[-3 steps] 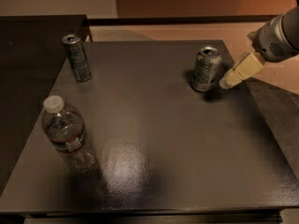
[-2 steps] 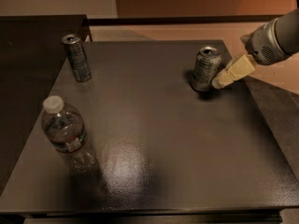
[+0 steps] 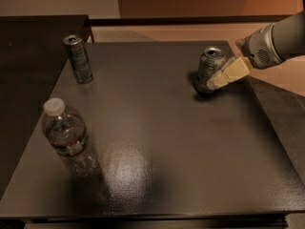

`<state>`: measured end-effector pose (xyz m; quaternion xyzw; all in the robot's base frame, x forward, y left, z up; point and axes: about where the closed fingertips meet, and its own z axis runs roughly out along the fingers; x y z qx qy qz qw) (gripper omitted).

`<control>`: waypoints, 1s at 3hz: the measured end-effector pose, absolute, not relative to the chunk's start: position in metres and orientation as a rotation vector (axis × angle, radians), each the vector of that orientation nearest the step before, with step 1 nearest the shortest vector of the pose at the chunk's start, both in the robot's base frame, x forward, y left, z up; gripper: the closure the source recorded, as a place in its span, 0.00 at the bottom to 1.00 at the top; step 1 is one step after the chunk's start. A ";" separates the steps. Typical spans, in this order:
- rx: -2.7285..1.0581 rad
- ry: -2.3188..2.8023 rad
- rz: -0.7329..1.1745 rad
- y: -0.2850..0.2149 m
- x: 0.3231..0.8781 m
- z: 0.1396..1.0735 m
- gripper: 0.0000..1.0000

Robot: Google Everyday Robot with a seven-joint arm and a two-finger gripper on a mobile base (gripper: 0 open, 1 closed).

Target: Knock 7up can over

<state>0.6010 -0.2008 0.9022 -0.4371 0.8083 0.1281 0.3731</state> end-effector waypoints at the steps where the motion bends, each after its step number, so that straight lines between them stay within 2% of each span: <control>1: -1.115 2.055 0.373 -0.193 0.603 0.903 0.00; 2: -1.131 2.037 0.402 -0.185 0.603 0.903 0.18; 3: -1.139 2.028 0.412 -0.182 0.603 0.903 0.41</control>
Offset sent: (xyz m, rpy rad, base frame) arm 0.0011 0.0210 0.0037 0.0718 0.0033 0.0610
